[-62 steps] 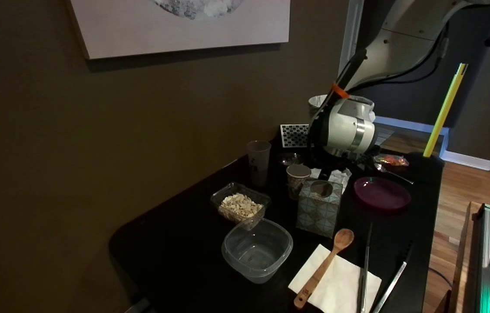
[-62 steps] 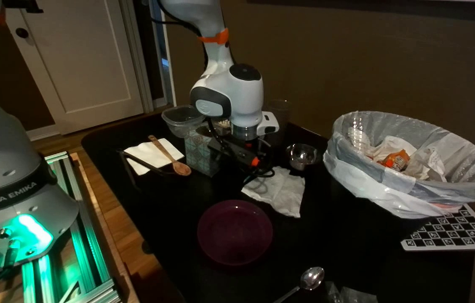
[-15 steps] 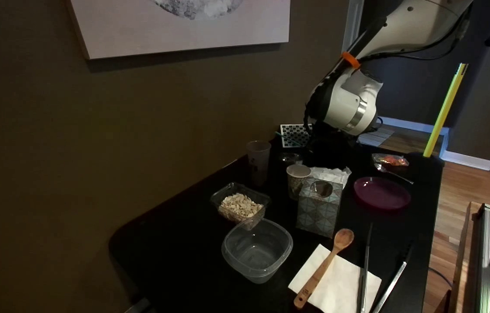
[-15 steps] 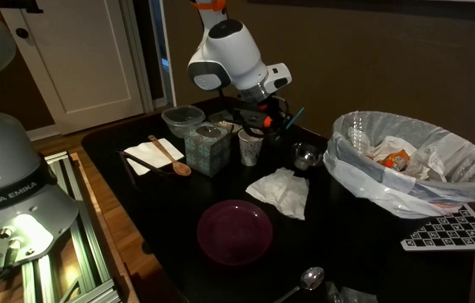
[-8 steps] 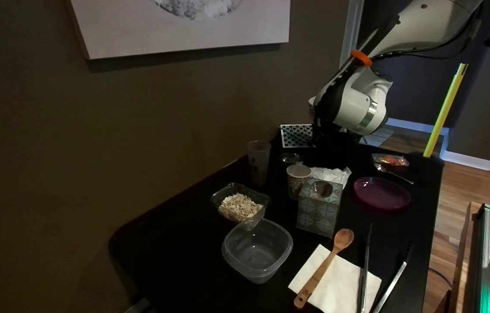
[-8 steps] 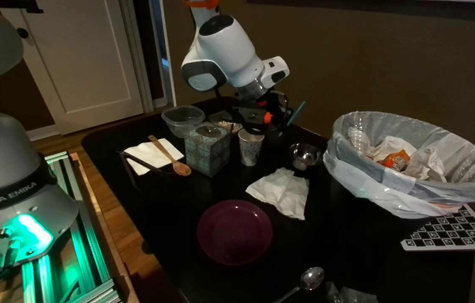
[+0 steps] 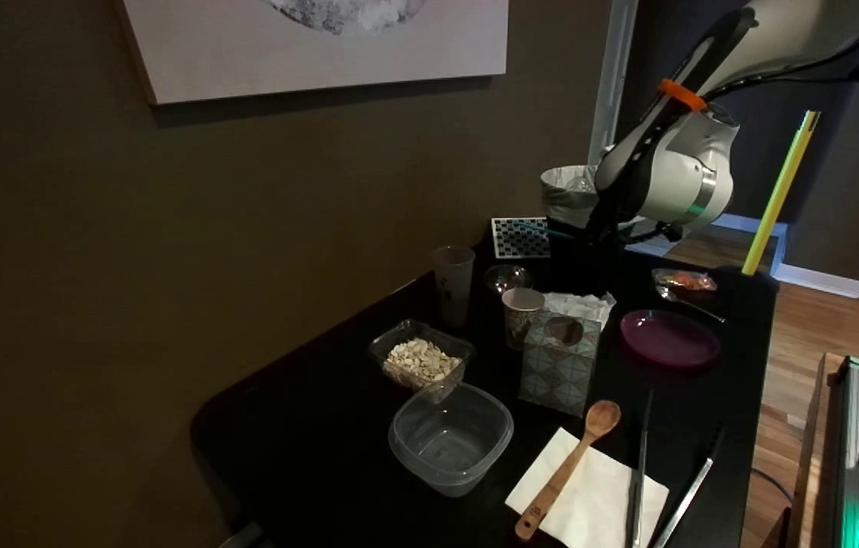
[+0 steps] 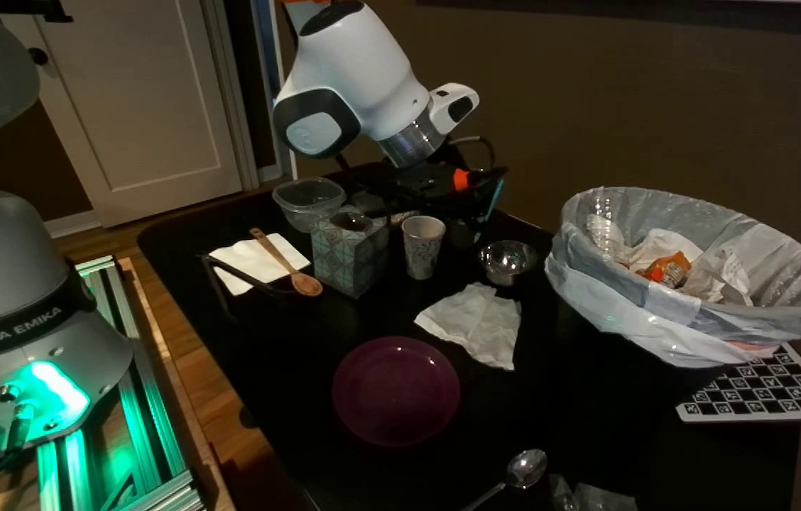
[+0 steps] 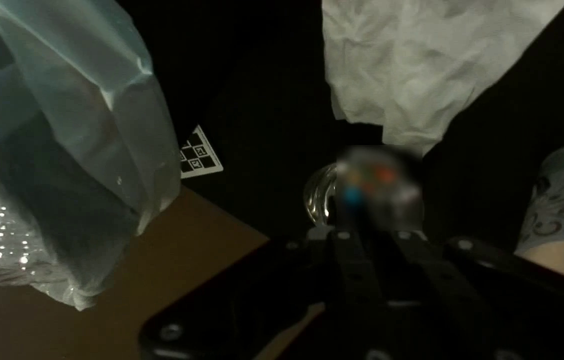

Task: Pick up the straw and put it into the coffee cup

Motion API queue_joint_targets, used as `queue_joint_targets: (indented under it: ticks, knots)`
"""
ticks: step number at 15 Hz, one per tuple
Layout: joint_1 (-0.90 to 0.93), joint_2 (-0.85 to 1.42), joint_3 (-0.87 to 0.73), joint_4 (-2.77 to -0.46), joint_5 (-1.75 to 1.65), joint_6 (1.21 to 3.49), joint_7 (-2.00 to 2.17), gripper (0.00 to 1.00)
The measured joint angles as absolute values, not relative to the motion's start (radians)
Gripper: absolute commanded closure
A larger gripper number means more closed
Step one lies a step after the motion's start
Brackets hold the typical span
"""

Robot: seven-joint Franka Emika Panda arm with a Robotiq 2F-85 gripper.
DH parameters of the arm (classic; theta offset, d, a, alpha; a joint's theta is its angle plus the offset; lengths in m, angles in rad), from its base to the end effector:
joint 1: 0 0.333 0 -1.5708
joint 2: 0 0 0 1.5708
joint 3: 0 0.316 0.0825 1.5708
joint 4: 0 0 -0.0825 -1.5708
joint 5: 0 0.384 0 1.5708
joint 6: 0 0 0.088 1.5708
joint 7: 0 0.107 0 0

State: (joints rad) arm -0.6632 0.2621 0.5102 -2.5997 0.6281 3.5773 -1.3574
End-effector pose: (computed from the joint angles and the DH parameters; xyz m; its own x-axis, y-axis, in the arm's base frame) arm 0.4463 -0.1395 0.2471 0.7633 0.5132 0.3923 0.3045 -0.8214 0.4822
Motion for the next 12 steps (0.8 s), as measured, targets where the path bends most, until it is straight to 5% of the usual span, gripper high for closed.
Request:
queue_joint_targets:
  ticks: [12]
  knots:
    - [-0.309, 0.180, 0.292, -2.661, 1.097, 3.586, -2.108, 0.98]
